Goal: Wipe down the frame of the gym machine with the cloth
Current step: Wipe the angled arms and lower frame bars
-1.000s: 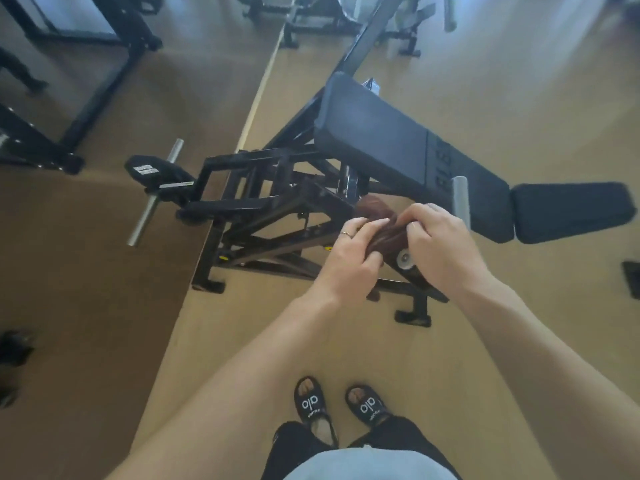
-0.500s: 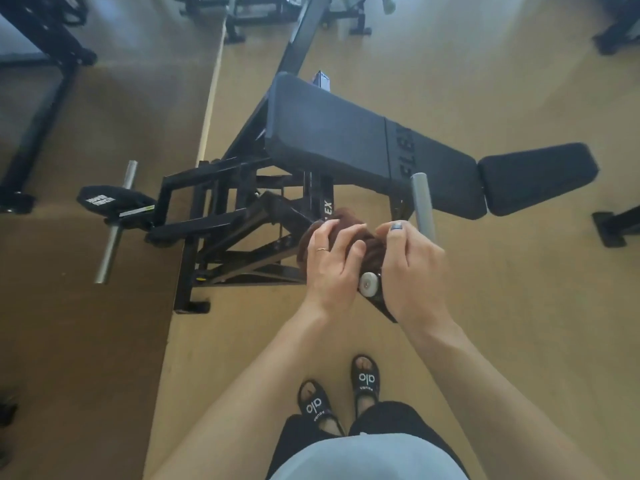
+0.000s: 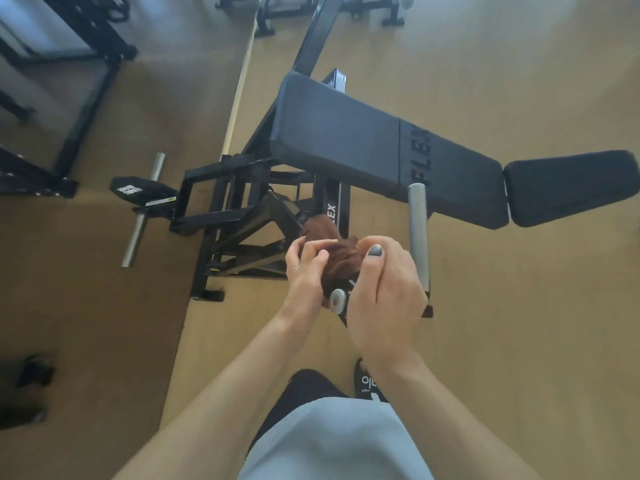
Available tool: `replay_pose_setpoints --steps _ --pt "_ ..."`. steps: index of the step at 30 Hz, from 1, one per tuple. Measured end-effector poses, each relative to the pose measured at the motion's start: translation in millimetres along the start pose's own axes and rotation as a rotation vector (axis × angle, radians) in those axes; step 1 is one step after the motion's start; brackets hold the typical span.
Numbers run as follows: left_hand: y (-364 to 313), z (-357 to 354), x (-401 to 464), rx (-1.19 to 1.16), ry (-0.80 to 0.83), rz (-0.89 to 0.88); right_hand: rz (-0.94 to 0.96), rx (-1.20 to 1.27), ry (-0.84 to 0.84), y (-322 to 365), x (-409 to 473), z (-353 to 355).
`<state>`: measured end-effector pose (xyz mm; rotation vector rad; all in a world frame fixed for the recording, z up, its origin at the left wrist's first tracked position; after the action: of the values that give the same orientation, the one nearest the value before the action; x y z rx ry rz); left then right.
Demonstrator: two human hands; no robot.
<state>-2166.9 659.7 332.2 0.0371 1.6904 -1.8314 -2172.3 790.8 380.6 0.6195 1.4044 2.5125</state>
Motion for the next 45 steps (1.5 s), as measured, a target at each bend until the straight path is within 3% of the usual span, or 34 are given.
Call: replay_pose_setpoints --steps 5,10,14,18,25,28,30,35,39,45 --pt "7 -12 -41 -0.189 0.061 0.029 0.071 -0.022 0.014 2 -2 1" --pt "0 -11 -3 -0.083 -0.004 -0.089 0.171 -0.103 0.071 9 -1 -4" --pt "9 0 45 -0.106 -0.105 0.024 0.185 -0.187 0.116 7 -2 -9" --pt "6 1 75 0.043 -0.198 0.145 0.147 -0.208 0.158 4 -2 -12" --pt "14 -8 17 -0.074 -0.069 0.155 0.127 -0.183 0.162 6 0 -12" --pt "17 -12 14 -0.174 -0.103 0.118 0.135 -0.191 0.122 6 0 -10" --pt "13 -10 31 -0.089 -0.153 0.063 0.14 -0.208 0.114 5 1 -11" --pt "3 -6 66 0.046 -0.24 0.181 0.138 -0.211 0.148 4 2 -12" --pt "2 -9 40 0.024 -0.188 0.242 0.105 -0.168 0.174 2 2 -12" --pt "13 -15 1 -0.201 -0.109 0.198 0.123 -0.158 0.141 7 3 -10"
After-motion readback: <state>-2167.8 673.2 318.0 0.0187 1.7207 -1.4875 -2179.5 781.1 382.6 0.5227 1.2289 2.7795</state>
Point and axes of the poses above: each hand's wrist, its own x-axis towards the middle knuckle, its own z-axis out of the back of the hand, y = z × x, the point moved 6 cm from there along x, towards the middle knuckle, and after that the axes turned 9 degrees about -y, right-handed, at the moved point
